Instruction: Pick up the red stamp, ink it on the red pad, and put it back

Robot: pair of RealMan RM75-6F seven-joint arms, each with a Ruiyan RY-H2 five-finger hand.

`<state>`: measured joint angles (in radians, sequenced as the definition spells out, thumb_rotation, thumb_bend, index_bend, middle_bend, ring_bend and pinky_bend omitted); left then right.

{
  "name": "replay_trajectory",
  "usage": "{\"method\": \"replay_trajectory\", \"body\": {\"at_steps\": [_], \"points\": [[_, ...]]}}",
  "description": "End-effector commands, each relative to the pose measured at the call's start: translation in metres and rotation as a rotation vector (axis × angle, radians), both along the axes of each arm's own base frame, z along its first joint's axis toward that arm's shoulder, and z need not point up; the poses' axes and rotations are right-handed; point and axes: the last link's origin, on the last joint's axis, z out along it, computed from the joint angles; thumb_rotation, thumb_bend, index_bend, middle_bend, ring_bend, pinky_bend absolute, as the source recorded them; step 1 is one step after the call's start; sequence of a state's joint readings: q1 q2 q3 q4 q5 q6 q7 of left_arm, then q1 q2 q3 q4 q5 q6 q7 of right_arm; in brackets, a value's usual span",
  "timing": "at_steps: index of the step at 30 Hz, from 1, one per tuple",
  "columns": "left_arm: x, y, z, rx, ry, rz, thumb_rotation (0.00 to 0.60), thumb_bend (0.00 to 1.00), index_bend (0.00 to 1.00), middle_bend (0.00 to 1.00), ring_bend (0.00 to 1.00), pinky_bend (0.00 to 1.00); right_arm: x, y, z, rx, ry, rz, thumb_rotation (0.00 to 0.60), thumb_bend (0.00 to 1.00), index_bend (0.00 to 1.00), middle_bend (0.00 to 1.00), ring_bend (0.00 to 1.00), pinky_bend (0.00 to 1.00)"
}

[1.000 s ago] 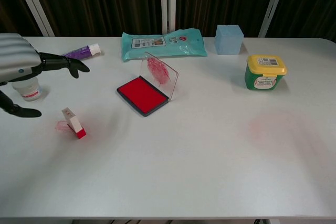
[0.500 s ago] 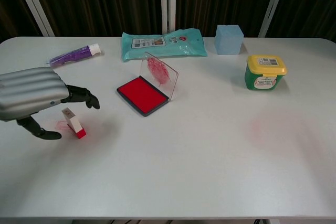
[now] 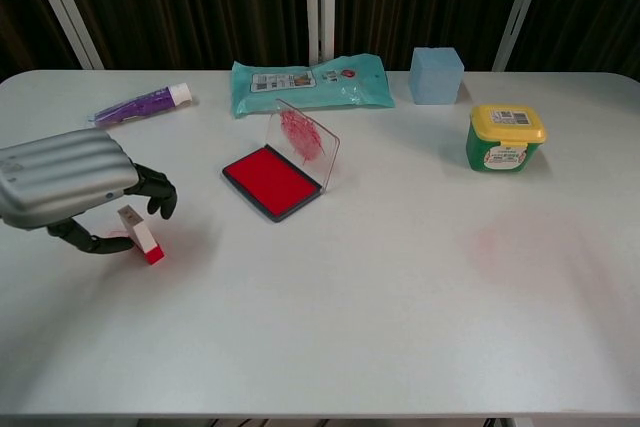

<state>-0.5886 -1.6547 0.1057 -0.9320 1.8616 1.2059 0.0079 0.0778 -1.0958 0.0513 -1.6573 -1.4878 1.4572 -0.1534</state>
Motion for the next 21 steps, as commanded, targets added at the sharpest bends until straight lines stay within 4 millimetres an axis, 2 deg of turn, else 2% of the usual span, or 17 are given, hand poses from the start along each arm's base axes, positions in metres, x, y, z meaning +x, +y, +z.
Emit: {"method": "replay_trajectory", "body": {"at_steps": [1,21], "points": [[-0.0005,-0.0018,-0.0024,-0.005,-0.009,-0.001,0.600,0.26,0.45,0.48,0.99,1.00,-0.0003,0.0000,-0.0002,0.000,0.001,-0.001,0.600,0.12,0.00,0.00,0.00,0.00],[-0.0064,-0.0019,-0.0088,-0.032,-0.032,0.015,0.600,0.29,0.50,0.52,1.00,1.00,-0.0017,-0.0005,-0.0040,0.012,0.009,-0.013,0.600,0.12,0.00,0.00,0.00,0.00]]}}
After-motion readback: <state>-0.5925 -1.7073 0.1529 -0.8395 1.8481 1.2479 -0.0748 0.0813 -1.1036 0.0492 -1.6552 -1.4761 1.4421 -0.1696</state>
